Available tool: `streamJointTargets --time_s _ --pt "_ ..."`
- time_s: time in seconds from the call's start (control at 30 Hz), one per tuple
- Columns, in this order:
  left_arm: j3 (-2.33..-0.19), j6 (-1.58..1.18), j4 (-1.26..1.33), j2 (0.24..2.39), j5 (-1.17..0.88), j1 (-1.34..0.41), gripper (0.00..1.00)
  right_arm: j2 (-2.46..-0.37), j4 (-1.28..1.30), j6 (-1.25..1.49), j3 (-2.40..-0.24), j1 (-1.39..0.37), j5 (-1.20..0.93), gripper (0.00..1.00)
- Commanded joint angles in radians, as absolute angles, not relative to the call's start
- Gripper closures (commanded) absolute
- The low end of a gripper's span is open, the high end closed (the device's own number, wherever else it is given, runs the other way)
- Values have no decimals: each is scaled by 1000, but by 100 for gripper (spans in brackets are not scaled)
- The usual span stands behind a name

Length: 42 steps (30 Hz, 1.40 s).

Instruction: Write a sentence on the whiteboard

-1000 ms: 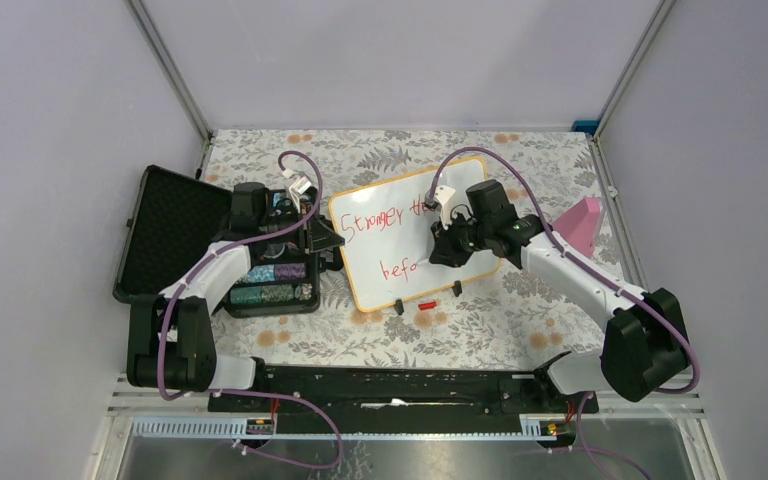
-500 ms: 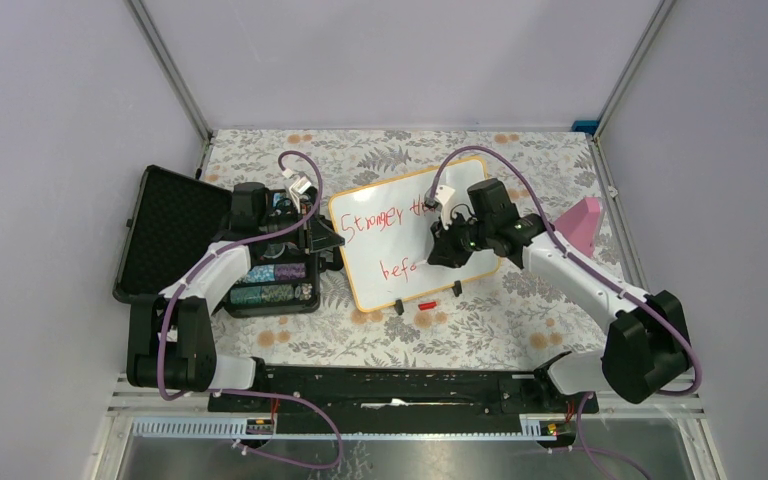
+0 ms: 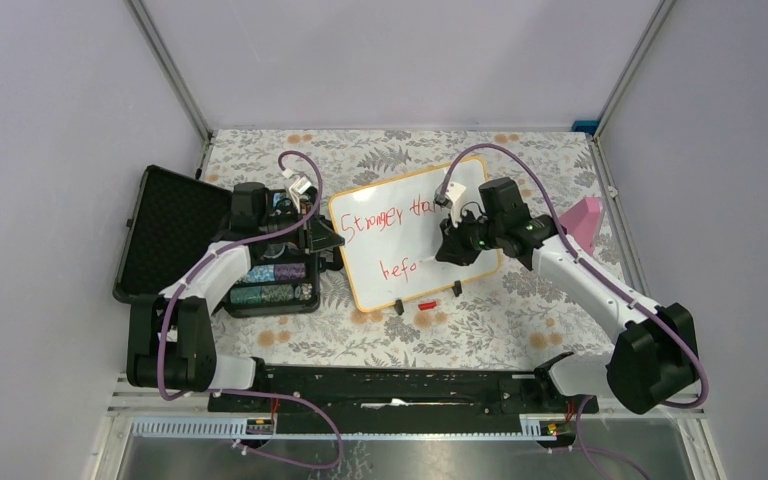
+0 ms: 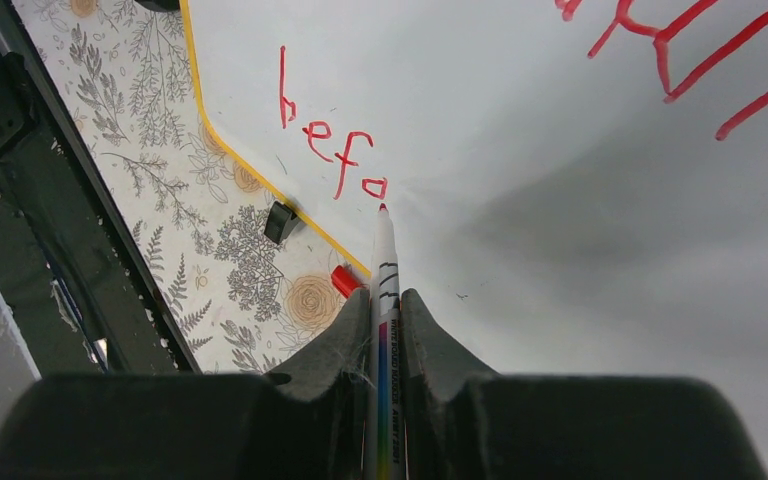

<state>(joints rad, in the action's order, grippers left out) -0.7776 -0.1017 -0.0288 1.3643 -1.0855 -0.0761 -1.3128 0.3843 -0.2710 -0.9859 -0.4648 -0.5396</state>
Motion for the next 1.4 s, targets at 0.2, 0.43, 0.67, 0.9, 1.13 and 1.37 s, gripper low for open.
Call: streamJointTargets --time_s 0.2,0.43,0.67,0.9,1.13,1.37 --pt "-801 -35 -32 1356 -1062 -80 100 -1307 375 -278 -996 -460 -575 100" --pt "-799 -36 -32 1356 -1060 -80 100 -1334 361 -284 -1010 -480 -547 100" --pt "-802 -35 -33 1361 -1060 -80 100 -1360 341 -280 -1021 -485 -533 100" --pt "-799 -32 -32 1364 -1061 -80 100 -1362 334 -273 -1034 -486 -534 100" --pt "-800 -31 -33 1364 -1062 -80 100 -1377 325 -273 -1040 -485 -528 100" --pt "-799 -32 -34 1363 -1062 -80 100 -1386 318 -273 -1047 -485 -508 100"
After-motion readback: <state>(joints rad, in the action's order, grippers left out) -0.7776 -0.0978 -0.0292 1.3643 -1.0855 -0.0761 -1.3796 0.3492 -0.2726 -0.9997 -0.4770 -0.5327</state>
